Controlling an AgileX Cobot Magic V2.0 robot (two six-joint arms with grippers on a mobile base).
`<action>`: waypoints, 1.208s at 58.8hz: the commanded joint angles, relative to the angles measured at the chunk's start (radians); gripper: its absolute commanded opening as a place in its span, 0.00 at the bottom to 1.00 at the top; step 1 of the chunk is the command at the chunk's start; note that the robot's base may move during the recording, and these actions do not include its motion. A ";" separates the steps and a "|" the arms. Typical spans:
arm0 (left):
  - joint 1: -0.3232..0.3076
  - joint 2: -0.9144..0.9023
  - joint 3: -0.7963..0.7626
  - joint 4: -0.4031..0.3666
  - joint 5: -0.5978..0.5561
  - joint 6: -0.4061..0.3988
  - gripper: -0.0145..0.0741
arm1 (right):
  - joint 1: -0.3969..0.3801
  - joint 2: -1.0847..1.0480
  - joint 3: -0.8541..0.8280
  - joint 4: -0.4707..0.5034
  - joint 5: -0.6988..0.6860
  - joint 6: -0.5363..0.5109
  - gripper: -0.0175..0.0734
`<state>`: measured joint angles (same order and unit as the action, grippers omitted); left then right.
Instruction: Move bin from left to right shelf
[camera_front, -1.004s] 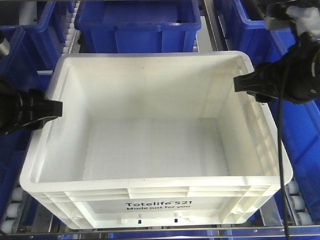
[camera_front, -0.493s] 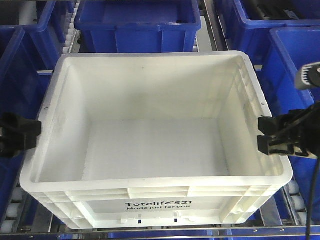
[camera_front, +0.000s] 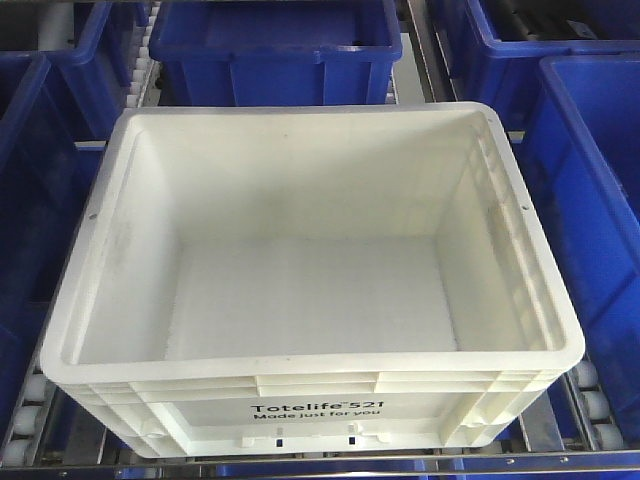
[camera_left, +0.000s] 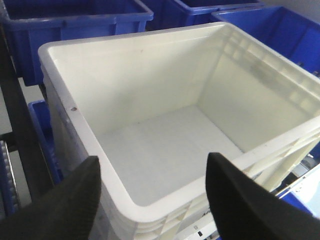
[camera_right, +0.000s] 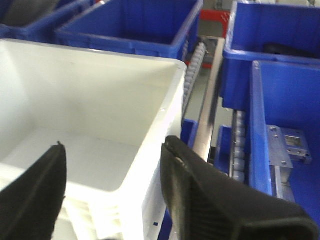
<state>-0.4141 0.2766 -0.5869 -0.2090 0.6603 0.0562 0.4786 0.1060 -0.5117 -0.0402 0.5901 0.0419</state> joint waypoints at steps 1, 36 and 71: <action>-0.006 -0.075 0.031 -0.042 -0.086 0.029 0.66 | -0.001 -0.084 0.026 0.028 -0.059 -0.049 0.64; -0.006 -0.244 0.255 -0.032 -0.166 0.119 0.23 | -0.002 -0.108 0.223 0.047 -0.235 -0.052 0.25; -0.006 -0.244 0.255 -0.033 -0.152 0.118 0.15 | -0.002 -0.108 0.223 0.047 -0.231 -0.052 0.18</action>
<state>-0.4141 0.0143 -0.3098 -0.2306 0.5749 0.1752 0.4786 -0.0167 -0.2657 0.0086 0.4382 0.0000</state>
